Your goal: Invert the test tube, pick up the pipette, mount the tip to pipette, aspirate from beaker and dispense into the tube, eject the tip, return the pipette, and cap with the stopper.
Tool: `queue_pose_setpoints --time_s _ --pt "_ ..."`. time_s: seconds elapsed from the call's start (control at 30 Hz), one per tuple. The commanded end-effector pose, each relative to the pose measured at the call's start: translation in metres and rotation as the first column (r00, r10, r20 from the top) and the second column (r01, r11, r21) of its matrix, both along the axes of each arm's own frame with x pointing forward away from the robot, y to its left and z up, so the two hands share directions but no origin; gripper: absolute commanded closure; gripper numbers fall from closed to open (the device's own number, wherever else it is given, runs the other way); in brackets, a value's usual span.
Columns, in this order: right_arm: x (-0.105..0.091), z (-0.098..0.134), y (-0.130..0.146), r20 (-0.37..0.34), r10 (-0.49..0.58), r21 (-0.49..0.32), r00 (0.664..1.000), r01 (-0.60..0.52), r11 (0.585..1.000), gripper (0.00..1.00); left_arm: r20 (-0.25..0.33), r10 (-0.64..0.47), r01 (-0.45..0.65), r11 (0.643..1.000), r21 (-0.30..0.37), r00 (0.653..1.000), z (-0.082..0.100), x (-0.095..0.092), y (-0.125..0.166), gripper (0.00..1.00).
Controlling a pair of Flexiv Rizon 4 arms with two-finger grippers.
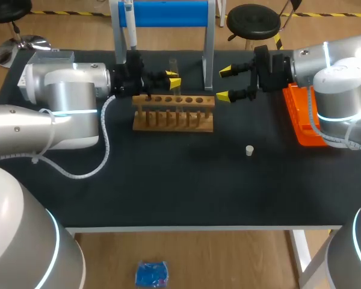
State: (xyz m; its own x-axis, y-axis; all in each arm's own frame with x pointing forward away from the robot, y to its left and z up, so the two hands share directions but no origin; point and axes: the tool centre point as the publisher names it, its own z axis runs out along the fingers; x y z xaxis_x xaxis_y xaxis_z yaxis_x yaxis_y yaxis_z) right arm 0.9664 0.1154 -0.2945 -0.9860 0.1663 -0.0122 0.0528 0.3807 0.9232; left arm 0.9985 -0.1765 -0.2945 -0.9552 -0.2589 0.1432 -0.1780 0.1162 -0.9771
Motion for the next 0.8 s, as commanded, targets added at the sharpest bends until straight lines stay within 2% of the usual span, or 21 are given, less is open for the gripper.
queue_pose_setpoints --time_s 0.03,0.63,0.67,0.7,0.73,0.77,0.8 --pt "-0.0007 -0.0001 -0.0004 0.002 -0.001 0.001 1.0 0.001 1.0 0.0 -0.001 -0.006 0.006 1.0 -0.002 1.0 -0.0031 0.0029 -0.0004 1.0" --pt "-0.0007 -0.0001 -0.0004 0.002 -0.001 0.001 1.0 0.001 1.0 0.0 -0.012 -0.028 0.028 0.999 0.017 1.0 -0.01 0.0018 -0.0056 1.0" --pt "-0.0007 -0.0001 -0.0004 0.002 -0.001 0.001 1.0 0.001 1.0 0.0 -0.01 -0.031 0.031 0.999 0.017 0.999 -0.0097 0.0016 -0.0061 0.92" --pt "-0.0007 -0.0001 -0.0004 0.002 -0.001 0.001 1.0 0.001 1.0 0.0 -0.009 -0.032 0.032 0.999 0.018 0.999 -0.0094 0.0015 -0.0064 0.62" --pt "-0.0007 -0.0001 -0.0004 0.002 -0.001 0.001 1.0 0.001 1.0 0.0 -0.008 -0.032 0.032 0.999 0.018 0.999 -0.0091 0.0014 -0.0066 0.42" --pt "-0.0007 -0.0001 -0.0004 0.002 -0.001 0.001 1.0 0.001 1.0 0.0 -0.007 -0.032 0.032 0.999 0.018 0.999 -0.0087 0.0013 -0.0067 0.02" --pt "-0.0007 -0.0001 -0.0004 0.002 -0.001 0.001 1.0 0.001 1.0 0.0 -0.006 -0.032 0.032 0.999 0.017 0.999 -0.0083 0.0013 -0.0067 0.0"
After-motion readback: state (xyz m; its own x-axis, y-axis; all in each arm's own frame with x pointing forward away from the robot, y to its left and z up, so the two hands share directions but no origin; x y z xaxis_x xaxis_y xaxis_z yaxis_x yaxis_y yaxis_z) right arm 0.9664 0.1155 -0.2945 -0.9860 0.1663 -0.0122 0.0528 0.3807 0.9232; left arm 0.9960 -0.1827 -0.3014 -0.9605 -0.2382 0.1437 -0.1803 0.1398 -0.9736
